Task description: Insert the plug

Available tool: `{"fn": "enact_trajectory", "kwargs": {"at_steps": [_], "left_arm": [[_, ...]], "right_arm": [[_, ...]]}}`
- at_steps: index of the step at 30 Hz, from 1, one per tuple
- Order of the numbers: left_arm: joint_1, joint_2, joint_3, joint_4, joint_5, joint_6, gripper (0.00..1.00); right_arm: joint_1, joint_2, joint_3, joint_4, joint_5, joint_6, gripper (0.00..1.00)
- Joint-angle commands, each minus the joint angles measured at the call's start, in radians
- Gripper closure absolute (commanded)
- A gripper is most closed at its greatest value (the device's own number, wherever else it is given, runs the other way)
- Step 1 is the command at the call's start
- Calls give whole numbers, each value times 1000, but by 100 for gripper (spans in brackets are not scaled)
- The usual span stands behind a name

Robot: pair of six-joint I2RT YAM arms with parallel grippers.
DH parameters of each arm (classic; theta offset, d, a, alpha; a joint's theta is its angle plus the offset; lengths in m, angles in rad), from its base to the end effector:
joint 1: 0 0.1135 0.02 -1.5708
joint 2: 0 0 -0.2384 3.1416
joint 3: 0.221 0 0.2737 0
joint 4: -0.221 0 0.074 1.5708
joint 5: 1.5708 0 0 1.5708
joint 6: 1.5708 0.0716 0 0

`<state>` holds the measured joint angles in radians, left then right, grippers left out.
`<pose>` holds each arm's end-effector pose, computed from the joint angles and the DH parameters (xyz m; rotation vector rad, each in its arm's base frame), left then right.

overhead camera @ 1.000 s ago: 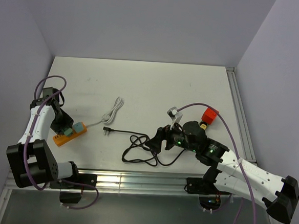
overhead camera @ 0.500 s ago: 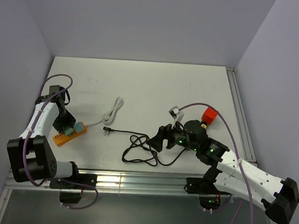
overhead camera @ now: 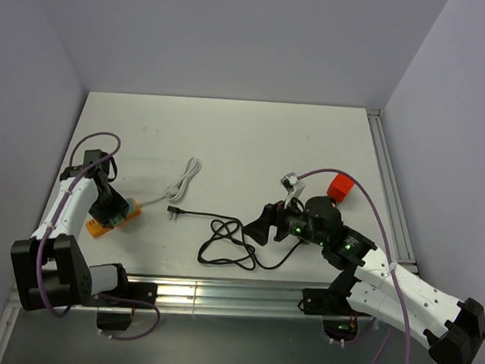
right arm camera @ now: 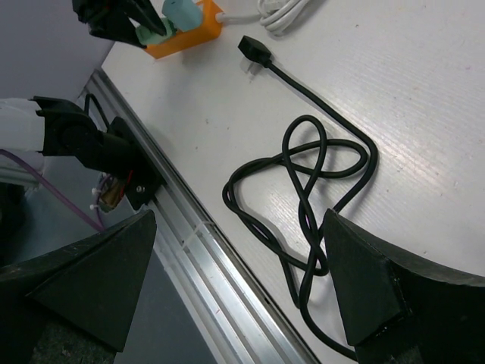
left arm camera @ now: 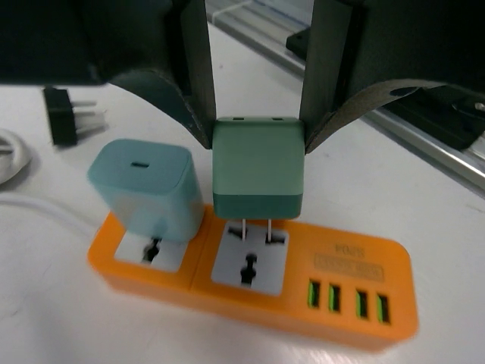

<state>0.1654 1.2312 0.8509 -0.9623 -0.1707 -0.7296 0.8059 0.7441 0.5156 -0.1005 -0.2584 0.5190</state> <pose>0.2382 0.0521 0.1541 -1.2681 2.5770 0.1444 0.1626 0.1958 0.2266 -0.4815 2.0013 1.1116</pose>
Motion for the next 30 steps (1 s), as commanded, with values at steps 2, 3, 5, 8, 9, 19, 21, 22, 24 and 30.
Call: {"fn": "enact_trajectory", "kwargs": {"at_steps": [2,3,5,8,9,19,21,22,24,30], "left_arm": [[2,50,-42,-56,71,-31,100],[14,53,-46,-59,74,-28,100],[31,54,-41,-67,63,-21,100],[80,34,-38,-52,66,-14,100],[92,33,-36,-52,63,-14,100],[48,-125,39,-142,42,-105,100],[16,-156,83,-159,51,-105,100],[3,-171,95,-161,63,-114,100],[-30,-232,131,-141,135,-120,100],[-113,-400,103,59,387,-53,100]], "right_arm": [[-16,-25,3,21,-16,3,2],[-14,-23,7,18,-13,3,2],[-17,-20,9,18,-10,-2,2],[-17,-14,9,28,-7,-1,2],[-17,-11,9,30,-5,-2,2],[-27,41,34,28,-30,-2,2],[-34,52,55,16,-39,-5,2],[-42,63,64,4,-44,-7,1],[-47,77,95,-14,-59,-13,0],[-48,201,207,-7,-183,1,0]]}}
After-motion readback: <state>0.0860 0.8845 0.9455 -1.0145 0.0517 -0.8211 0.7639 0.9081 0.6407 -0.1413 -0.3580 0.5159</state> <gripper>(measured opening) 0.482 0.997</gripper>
